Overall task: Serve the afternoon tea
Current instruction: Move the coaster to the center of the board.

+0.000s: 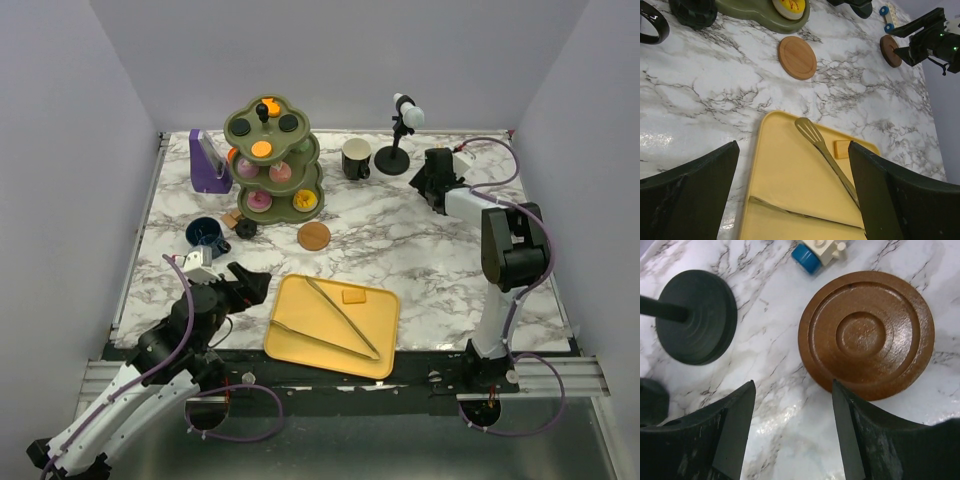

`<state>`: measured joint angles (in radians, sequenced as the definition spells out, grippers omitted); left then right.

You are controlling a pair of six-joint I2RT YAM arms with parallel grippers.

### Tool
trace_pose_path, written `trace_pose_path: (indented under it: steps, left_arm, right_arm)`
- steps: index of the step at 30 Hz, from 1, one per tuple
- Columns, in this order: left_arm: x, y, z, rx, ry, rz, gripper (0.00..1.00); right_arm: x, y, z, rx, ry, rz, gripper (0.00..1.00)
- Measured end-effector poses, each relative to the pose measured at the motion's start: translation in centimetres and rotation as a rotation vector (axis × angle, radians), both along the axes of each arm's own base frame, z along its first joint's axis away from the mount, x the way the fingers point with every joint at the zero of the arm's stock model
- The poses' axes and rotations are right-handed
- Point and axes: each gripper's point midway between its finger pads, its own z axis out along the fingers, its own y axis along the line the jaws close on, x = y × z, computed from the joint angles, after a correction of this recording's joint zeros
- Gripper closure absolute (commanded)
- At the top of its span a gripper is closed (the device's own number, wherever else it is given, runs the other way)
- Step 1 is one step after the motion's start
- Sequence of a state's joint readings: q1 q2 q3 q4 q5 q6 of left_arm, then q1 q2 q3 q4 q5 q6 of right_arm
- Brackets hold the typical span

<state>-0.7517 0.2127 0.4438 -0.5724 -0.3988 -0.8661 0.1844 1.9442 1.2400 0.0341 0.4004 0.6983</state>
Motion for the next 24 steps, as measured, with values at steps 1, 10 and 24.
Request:
trace_pose_path:
  steps: [1, 10, 24]
  left_arm:
    - [0.0, 0.0, -0.2, 0.001, 0.004, 0.001, 0.02]
    - [-0.1, 0.1, -0.7, 0.001, 0.022, 0.007, 0.01]
    - [0.1, -0.2, -1.5, 0.006, 0.057, 0.015, 0.01]
  right_arm:
    - [0.3, -0.4, -0.3, 0.002, 0.005, -0.006, 0.29]
    - [2.0, -2.9, -1.0, 0.001, 0.020, -0.026, 0.21]
    - [3.6, -1.4, -2.7, 0.107, 0.044, 0.046, 0.23]
